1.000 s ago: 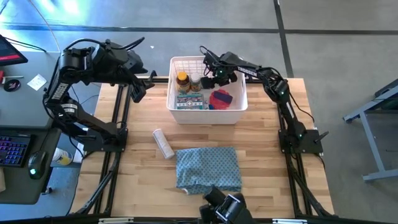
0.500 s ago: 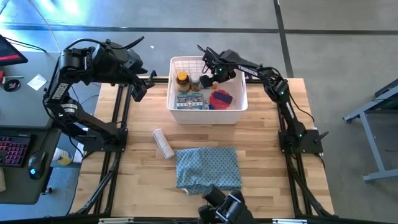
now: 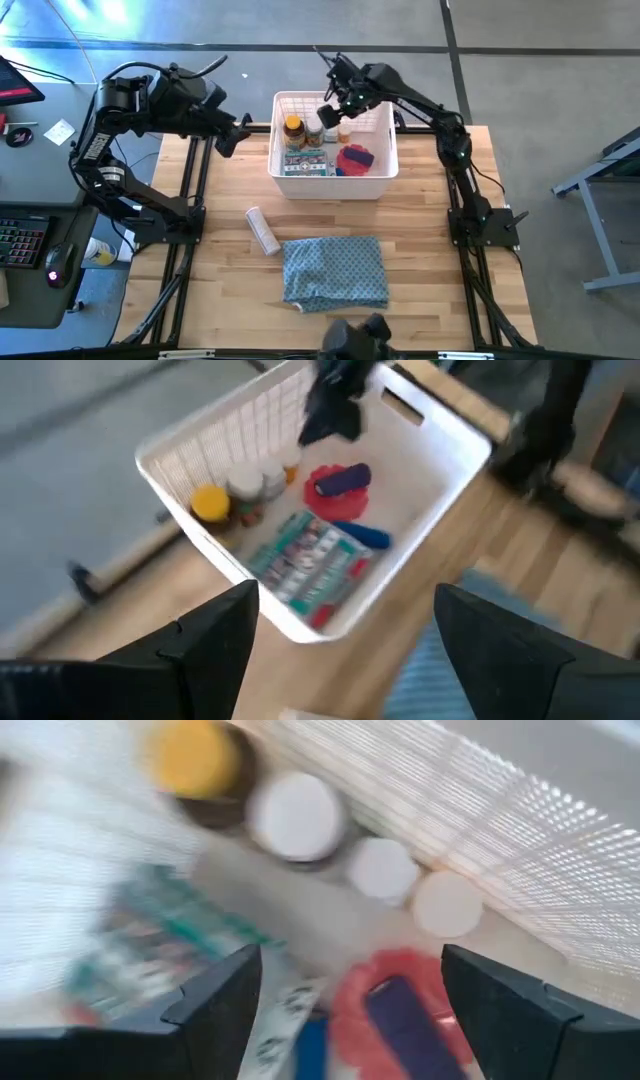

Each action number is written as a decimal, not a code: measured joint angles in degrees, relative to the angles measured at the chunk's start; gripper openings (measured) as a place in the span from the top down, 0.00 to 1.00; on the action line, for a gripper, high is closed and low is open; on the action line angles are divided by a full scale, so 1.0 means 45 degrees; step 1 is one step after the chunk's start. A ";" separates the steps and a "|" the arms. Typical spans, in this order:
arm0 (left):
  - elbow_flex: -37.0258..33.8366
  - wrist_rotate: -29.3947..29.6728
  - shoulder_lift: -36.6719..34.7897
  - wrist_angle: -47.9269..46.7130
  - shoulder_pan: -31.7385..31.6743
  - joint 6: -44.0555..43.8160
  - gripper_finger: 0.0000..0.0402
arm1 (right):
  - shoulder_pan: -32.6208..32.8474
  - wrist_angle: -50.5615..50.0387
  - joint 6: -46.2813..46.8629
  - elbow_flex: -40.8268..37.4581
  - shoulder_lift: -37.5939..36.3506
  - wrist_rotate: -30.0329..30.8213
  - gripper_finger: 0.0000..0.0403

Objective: Pick & place medical supplies in basket/bin
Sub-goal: Put the white bandage into the white bin, then return to Home Position

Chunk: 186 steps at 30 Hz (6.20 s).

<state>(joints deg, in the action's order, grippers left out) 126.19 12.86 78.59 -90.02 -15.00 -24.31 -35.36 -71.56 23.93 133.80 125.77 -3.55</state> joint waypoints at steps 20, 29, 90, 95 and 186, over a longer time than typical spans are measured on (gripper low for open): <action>-0.7819 -0.3348 -0.0314 0.0000 0.2129 -0.9413 0.17 | 0.1463 0.1403 -0.2943 -0.2412 -0.6630 0.0636 0.26; -1.1329 -0.4782 -0.0141 0.1342 0.2187 -1.3416 0.17 | 0.1344 0.1447 -0.4430 -0.5785 -0.8753 0.0715 0.26; -1.1932 -0.3151 0.0845 1.1649 0.6636 -1.6158 0.62 | 0.1361 0.7342 0.1709 -1.2795 -1.5953 -0.1372 0.26; -0.8754 -0.1055 0.0835 1.1755 0.6143 -1.3254 0.65 | 0.1363 0.7293 0.1631 -1.2795 -1.5968 -0.1367 0.26; -0.1614 -1.0447 0.9432 1.6655 -0.2759 -0.6881 0.15 | 0.1368 0.4408 0.3749 -1.2795 -1.4006 0.0494 0.26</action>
<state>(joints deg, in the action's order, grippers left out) 118.93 -34.15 121.03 -15.07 -27.42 -55.27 -29.20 -51.73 40.80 76.23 62.74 -1.32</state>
